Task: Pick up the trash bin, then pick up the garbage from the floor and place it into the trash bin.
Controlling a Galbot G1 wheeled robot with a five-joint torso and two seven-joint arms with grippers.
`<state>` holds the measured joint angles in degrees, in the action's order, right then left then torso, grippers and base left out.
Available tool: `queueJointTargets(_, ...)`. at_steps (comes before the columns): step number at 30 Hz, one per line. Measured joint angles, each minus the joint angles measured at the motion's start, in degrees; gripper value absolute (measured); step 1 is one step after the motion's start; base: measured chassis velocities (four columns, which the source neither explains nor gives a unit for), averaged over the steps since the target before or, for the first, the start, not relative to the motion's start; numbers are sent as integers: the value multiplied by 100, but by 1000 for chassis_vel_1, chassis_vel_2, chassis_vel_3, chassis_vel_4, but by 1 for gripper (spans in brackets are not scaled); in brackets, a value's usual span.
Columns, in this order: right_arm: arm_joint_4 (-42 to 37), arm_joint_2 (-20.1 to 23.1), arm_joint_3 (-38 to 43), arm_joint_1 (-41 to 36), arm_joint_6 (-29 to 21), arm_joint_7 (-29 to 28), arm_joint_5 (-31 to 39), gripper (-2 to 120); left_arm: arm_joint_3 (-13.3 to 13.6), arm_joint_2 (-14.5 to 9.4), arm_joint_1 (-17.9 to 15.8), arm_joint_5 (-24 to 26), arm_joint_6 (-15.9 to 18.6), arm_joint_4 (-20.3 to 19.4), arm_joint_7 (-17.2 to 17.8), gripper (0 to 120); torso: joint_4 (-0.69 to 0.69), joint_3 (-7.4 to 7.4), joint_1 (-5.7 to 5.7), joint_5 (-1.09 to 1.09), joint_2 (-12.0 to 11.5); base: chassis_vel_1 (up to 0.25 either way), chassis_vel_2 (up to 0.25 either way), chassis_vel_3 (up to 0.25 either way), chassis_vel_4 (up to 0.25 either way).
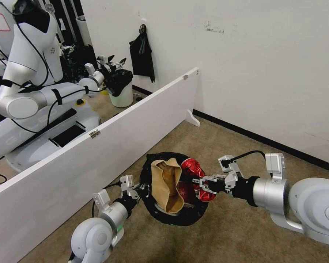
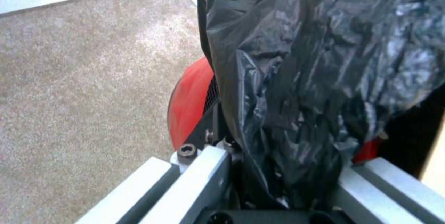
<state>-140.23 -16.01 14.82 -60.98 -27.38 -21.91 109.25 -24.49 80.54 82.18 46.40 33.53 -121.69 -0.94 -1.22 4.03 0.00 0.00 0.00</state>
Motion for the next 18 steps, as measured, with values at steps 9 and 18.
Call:
queueJointTargets(9, 39, -14, 0, -55, -12, 18, -58, 26, -35, -49, 5, 75, 0, -12, 0, 0, 0, 0, 0, 1, 0, 0, 0, 0, 0)
queueJointTargets(18, 71, -17, 4, -54, -21, 38, -69, 26, -36, -64, 5, 108, 0, -16, 1, 0, 0, 0, 0, 0, 0, 0, 0, 0, 0)
